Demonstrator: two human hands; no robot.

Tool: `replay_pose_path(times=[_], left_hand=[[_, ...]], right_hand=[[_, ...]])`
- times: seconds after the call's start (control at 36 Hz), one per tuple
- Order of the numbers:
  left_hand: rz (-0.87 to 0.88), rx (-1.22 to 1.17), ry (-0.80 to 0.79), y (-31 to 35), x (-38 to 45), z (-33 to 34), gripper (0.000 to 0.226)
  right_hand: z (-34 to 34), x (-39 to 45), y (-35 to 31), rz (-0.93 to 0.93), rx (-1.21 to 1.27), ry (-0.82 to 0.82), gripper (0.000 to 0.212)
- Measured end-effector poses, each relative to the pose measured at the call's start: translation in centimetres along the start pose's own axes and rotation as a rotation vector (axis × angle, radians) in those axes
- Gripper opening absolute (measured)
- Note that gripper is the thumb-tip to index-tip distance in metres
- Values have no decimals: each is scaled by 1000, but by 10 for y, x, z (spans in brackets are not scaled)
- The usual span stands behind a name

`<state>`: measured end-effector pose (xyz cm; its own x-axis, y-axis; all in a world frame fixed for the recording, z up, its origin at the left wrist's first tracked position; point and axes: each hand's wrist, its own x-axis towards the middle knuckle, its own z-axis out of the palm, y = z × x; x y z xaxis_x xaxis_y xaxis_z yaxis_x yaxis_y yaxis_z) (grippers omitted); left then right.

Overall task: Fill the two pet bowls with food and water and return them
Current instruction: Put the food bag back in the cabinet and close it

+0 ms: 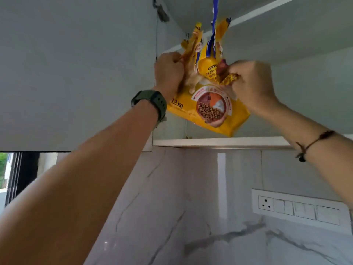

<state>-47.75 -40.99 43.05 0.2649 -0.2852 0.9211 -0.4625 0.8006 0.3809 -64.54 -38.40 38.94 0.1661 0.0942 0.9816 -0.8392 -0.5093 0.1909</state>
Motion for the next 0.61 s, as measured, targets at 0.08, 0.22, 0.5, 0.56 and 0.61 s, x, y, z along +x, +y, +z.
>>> replay_pose_path(times=[0.08,0.22,0.5,0.56,0.61], left_hand=[[33,74,-17,-18,13,17,24],[16,122,-8,-66,17,40,22],[-32,248,-174,-155,31,81,25],[-55,387,-336,-169,25,88,32],[-80,475,-448,-179,20,93,35]], right_hand=[[26,8,11,-1,-86,-28,30],[59,6,21,-100,-146,-129,23],[124,10,31,-193,-501,-406,22],[136,12,29,-156,-549,-461,18],[150,14,28,-109,-582,-538,16]])
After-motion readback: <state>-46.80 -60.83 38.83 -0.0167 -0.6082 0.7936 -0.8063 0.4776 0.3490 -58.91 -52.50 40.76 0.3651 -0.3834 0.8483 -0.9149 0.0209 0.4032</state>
